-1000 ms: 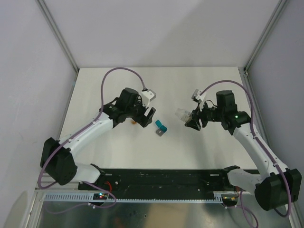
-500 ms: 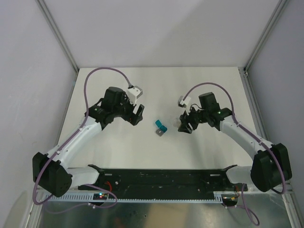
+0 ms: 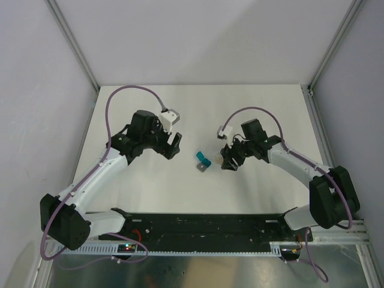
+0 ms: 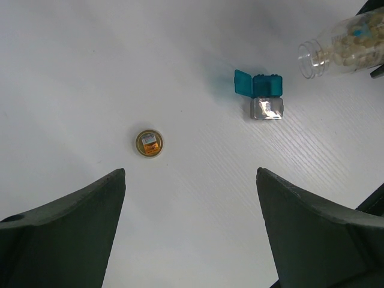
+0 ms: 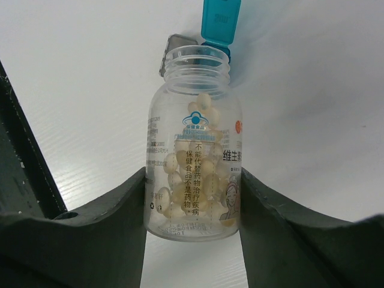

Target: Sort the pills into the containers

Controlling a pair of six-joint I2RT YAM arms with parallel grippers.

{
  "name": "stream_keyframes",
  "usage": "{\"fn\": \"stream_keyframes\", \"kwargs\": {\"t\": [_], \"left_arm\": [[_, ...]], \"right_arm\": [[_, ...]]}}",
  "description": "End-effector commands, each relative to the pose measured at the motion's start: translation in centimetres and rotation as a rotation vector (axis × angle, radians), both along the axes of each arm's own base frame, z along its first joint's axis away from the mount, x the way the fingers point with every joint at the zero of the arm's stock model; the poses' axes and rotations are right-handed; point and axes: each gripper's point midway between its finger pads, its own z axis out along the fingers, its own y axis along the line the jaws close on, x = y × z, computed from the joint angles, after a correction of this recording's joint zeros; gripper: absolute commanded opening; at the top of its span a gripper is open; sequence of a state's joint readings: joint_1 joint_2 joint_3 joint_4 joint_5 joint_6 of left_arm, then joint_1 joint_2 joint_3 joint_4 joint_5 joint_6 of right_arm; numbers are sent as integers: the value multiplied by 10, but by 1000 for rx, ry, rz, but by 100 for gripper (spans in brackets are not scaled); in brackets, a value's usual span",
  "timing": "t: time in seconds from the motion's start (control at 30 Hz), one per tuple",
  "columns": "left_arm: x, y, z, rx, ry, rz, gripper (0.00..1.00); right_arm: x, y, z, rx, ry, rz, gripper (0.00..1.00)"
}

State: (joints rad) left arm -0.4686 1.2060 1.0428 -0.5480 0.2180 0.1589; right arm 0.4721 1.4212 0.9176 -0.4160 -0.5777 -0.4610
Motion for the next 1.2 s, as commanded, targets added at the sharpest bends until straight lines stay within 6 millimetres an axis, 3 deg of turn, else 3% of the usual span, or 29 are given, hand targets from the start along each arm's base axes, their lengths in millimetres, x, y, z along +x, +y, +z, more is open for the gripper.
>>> {"fn": "stream_keyframes", "kwargs": {"t": [0.0,1.17], "left_arm": [[-1,-2,10,-18,-22,-24,93],[-5,-5,5,-31,4,-42,92]], "right_arm": [[12,7,0,9,-30,-15,0],[16,15,-29,-85,27,12,0]]}}
